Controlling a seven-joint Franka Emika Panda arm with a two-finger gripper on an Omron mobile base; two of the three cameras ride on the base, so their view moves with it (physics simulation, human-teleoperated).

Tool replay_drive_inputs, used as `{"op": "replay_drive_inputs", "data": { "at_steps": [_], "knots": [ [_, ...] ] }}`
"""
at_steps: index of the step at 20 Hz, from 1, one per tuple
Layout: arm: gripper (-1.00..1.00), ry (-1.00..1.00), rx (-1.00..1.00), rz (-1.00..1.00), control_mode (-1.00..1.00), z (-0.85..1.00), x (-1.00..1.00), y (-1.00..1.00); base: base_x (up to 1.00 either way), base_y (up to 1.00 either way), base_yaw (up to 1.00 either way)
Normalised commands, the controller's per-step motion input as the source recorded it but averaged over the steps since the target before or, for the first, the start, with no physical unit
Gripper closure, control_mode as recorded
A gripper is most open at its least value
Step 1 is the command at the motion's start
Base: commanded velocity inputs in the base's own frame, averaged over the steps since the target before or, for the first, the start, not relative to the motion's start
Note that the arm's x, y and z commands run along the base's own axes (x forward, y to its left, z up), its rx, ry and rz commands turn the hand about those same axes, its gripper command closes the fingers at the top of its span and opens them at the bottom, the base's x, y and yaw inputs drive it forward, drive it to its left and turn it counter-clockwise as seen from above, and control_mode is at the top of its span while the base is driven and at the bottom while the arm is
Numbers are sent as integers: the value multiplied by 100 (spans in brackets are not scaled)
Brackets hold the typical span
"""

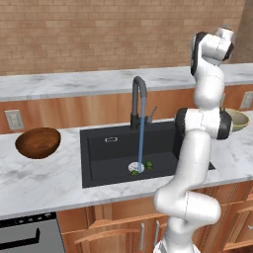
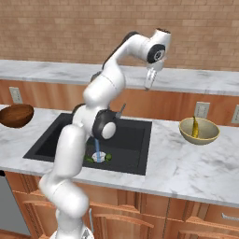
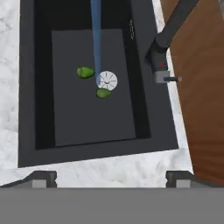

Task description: Pick the avocados from the sink and place them in one bowl. Place the banana in the other bowl. Then turn off the sink faucet.

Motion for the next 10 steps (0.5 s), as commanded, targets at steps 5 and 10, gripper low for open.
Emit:
{"op": "replay_drive_inputs", "data": {
  "at_steps": [5, 10],
  "knots": [
    [-100, 73, -29, 13, -100, -46, -99, 57, 0, 0, 0],
    [-100, 39, -11, 14, -100, -19, -100, 24, 0, 0, 0]
  ]
}}
